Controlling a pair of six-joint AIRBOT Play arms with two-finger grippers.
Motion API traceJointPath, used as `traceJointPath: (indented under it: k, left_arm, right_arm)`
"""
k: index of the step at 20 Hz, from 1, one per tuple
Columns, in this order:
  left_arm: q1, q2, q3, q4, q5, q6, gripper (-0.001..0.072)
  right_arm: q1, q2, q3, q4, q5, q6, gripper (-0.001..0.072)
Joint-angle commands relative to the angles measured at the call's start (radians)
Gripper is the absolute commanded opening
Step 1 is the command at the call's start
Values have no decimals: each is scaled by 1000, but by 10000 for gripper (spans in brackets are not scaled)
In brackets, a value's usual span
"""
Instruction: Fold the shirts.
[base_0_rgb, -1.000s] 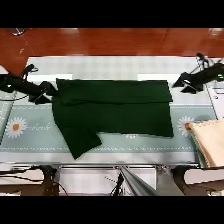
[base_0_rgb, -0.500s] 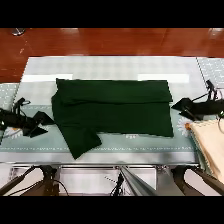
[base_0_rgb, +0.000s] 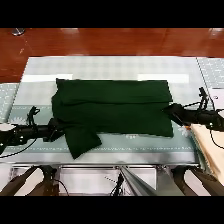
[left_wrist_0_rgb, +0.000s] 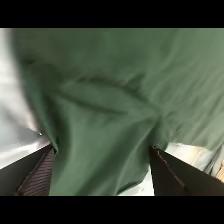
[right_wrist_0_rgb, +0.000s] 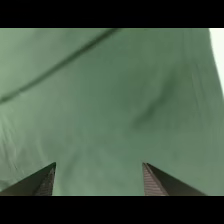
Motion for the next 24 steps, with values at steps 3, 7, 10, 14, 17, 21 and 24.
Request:
traceJointPath:
  k: [3,7,10,14,17,21,24]
  left_arm:
    - [-118,2,-34,-82,124,36,694]
    - [-128,1,-34,-81,105,36,24]
    - [-128,1,-34,-81,94,36,24]
    - [-128,2,-34,-81,79,36,24]
    - [-128,2,-34,-81,79,35,24]
    - [-128,2,-34,-81,74,35,24]
    - [-126,2,-19,-80,39,78,24]
  right_arm:
    - [-197,6,114,-162,54,34,615]
    - [-291,6,65,-475,234,157,615]
    - [-252,6,-31,-464,271,156,615]
    - [-166,-35,-63,-450,267,156,615]
    - [-116,-94,-63,-364,201,127,615]
    - [-80,-155,-61,-179,74,76,615]
    - [-54,-190,-59,-109,47,39,513]
